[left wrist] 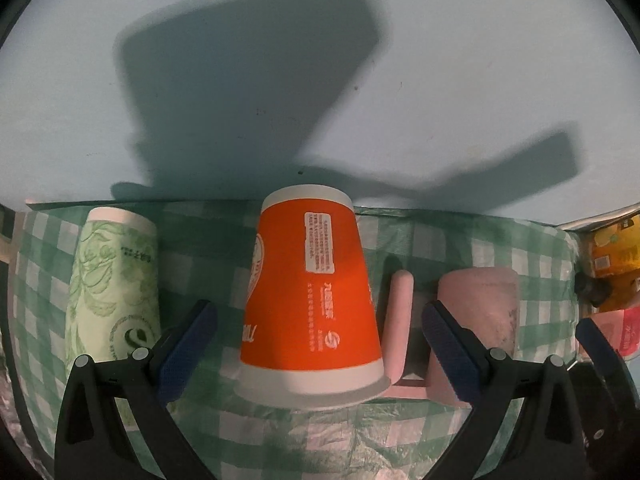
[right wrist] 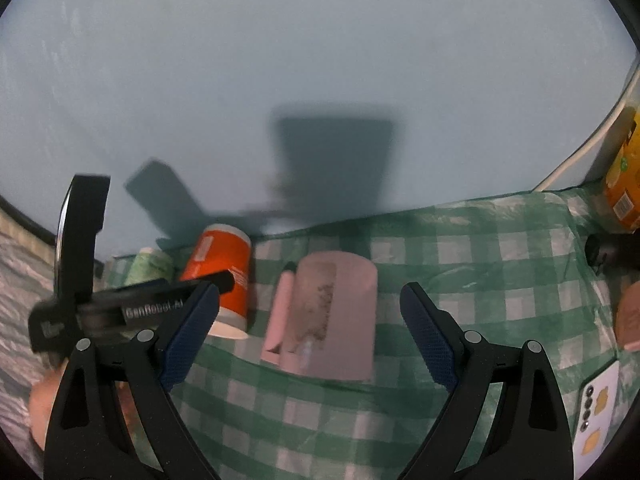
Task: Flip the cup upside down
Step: 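Move the right tool toward the orange cup and close around its body, then lift the orange cup with the right tool and pull it back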
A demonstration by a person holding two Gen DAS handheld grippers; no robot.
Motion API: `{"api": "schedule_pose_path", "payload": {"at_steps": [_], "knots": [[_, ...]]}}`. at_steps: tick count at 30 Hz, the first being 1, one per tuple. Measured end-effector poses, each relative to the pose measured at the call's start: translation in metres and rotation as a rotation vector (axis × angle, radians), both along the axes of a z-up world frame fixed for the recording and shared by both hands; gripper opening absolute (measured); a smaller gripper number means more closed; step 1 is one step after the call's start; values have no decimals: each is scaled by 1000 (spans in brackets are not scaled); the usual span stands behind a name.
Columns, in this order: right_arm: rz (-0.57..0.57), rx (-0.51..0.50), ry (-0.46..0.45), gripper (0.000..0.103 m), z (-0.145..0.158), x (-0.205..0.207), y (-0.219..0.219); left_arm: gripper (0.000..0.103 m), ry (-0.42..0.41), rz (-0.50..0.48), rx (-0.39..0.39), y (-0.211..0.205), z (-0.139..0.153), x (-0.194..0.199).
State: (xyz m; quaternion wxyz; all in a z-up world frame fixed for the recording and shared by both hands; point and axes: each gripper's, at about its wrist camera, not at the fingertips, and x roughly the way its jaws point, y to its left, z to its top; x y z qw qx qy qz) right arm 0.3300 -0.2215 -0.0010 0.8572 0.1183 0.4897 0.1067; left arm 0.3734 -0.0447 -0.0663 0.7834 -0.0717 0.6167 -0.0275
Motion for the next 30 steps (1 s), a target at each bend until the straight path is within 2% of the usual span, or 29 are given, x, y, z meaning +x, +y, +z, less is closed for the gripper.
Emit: {"api": "schedule_pose_path", "payload": {"at_steps": [1,3,6,9,15,21,26,30], "knots": [[-1,-1,2,91,-3,0,0,102,11,-7,7,0,-2,3],[-1,7,9,91,-6,1,0,90,26,-15,14,1,-3,6],[2,12,17,91,-11,2,0,80,73,-21,19,4,-11,13],[6,18,23,91,-12,2,2,75,99,-17,14,8,-16,20],[15,10,16,91,-12,-3,0,75,77,-26,-11,17,-13,25],[17,15,1,91,-4,-11,-2,75,37,-49,-15,26,5,21],[29,18,-13,91,-2,-18,-2,75,-15,-79,-28,15,26,5],[41,30,-20,91,-4,-27,-3,75,-61,-118,-32,11,41,-30]]}}
